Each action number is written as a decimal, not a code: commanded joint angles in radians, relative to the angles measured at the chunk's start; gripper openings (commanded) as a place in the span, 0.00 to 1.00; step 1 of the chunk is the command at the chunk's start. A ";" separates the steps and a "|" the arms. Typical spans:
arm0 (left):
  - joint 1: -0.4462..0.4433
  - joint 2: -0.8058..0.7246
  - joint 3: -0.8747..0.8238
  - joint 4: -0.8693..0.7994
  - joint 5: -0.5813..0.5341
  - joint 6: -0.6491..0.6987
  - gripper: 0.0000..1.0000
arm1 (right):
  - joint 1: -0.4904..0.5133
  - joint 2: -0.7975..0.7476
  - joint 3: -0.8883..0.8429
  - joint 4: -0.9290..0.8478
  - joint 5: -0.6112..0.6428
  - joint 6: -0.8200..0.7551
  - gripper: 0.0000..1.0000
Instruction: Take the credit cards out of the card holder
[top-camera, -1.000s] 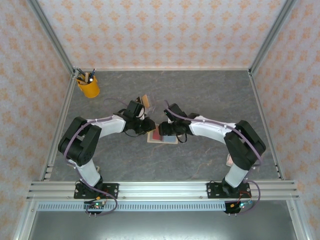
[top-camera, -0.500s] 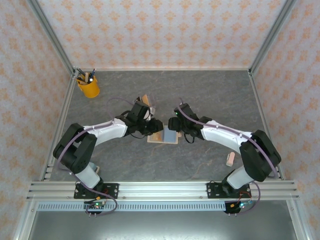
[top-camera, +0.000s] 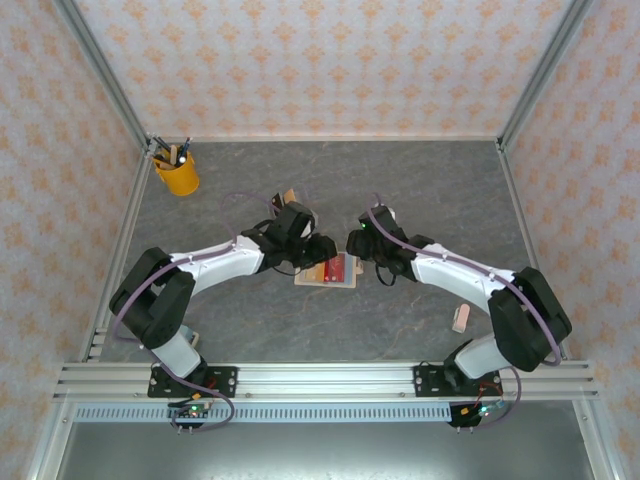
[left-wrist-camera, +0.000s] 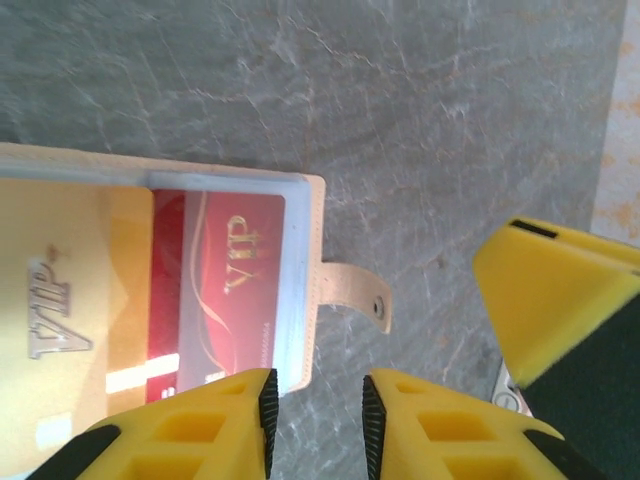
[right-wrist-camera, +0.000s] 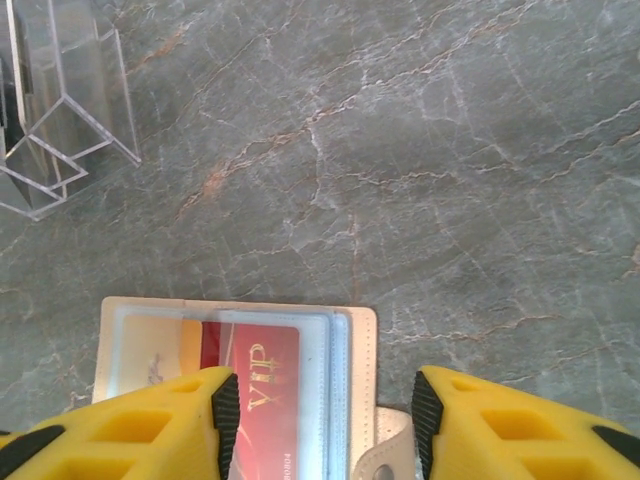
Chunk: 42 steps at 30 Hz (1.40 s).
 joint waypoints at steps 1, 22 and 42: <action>0.014 -0.026 0.015 -0.094 -0.099 0.009 0.30 | -0.001 0.039 0.037 0.016 -0.063 -0.027 0.47; 0.090 0.079 0.016 -0.208 -0.230 0.013 0.15 | 0.001 0.369 0.237 -0.017 -0.470 0.007 0.30; 0.084 0.148 -0.024 -0.257 -0.312 -0.022 0.05 | 0.001 0.456 0.282 -0.071 -0.489 0.003 0.29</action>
